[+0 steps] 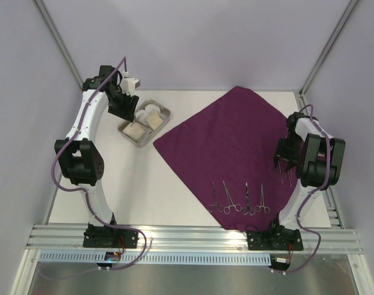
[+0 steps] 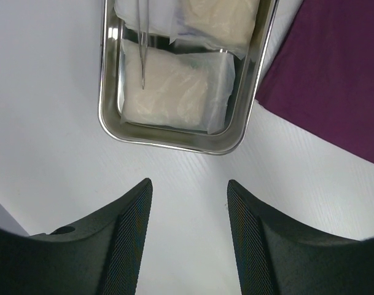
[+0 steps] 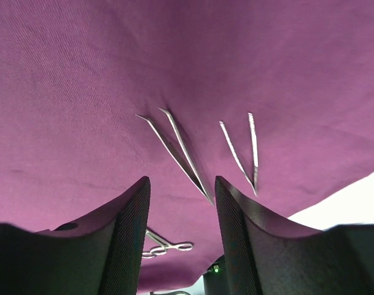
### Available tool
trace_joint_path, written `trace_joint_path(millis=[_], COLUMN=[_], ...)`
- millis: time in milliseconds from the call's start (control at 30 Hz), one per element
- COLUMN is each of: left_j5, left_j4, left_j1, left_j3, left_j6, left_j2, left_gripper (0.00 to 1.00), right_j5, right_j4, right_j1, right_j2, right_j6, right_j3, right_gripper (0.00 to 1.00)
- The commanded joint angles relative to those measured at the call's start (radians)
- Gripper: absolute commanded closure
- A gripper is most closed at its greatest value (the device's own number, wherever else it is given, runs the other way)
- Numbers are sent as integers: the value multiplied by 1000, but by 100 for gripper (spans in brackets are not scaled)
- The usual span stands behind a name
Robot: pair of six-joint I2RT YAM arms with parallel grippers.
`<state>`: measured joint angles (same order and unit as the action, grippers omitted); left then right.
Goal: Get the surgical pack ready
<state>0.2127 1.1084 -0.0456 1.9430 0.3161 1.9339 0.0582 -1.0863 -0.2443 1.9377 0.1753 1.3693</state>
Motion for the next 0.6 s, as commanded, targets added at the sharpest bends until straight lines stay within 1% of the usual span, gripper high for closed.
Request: trace_joint_path(millis=[0, 133, 267, 300, 367, 400, 500, 567], left_j5=[31, 30, 31, 33, 40, 42, 42, 42], left_j4=[22, 28, 37, 38, 41, 41, 45, 51], left_j1=[1, 1, 1, 1, 1, 1, 1, 1], left_j3=[11, 22, 39, 40, 39, 40, 40, 43], left_j6=[-28, -23, -28, -29, -26, -25, -19, -15], left_j2=[-24, -19, -12, -10, -12, -12, -15, -16], left_gripper=[39, 39, 39, 39, 39, 39, 39, 39], right_j5=[-9, 81, 77, 77, 63, 52, 35, 32], right_j4=[58, 72, 97, 100, 114, 117, 129, 134], right_j1=[11, 11, 11, 11, 11, 14, 14, 14], right_j2=[-14, 18, 15, 7, 0, -5, -9, -5], right_j6=[-23, -25, -28, -30, -33, -34, -37, -39], right_j3=[-35, -36, -33, -35, -36, -36, -35, -32], right_gripper=[52, 57, 63, 69, 75, 80, 87, 88])
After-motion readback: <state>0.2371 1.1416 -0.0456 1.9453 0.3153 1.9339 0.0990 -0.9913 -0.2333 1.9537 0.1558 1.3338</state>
